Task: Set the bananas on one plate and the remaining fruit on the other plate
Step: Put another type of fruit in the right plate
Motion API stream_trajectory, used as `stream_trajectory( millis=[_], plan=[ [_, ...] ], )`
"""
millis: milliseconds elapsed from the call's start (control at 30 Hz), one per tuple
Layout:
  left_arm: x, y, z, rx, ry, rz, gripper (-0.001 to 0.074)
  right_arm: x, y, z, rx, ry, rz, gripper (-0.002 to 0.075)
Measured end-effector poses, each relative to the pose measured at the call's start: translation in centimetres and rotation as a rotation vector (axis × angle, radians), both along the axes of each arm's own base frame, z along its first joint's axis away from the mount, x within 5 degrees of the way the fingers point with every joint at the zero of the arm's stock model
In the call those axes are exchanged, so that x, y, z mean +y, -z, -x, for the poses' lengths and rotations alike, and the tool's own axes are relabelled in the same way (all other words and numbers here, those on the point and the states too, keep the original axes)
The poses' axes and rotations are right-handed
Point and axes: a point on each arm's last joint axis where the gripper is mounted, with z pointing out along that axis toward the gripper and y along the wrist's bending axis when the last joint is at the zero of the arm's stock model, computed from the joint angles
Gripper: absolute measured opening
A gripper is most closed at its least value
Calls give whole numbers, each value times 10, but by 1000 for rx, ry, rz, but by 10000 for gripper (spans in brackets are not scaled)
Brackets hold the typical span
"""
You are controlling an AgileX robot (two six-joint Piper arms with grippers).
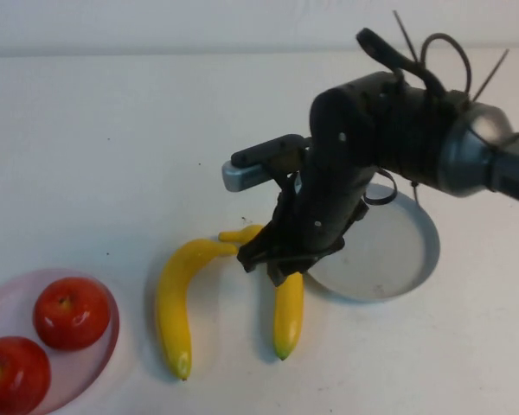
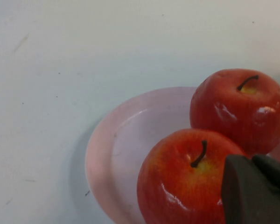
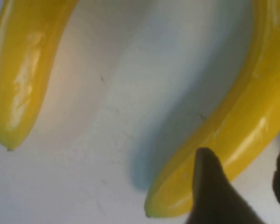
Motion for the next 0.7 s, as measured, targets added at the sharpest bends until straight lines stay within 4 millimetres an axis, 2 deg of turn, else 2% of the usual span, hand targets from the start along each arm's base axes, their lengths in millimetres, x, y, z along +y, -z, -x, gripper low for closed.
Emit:
stream_trajectory(
  millis=[67, 167, 333, 700],
  plan=[
    [0, 0, 0, 0, 0, 0, 2, 9, 7, -11, 17, -4, 21, 307],
    [0, 0, 0, 0, 0, 0, 2, 17, 16, -20, 59, 39, 42, 367],
    [0, 0, 0, 0, 0, 0, 2, 21, 27, -25, 108, 126, 74, 390],
    [0, 0, 0, 0, 0, 0, 2, 21, 33, -27, 135, 237, 87, 410]
  ],
)
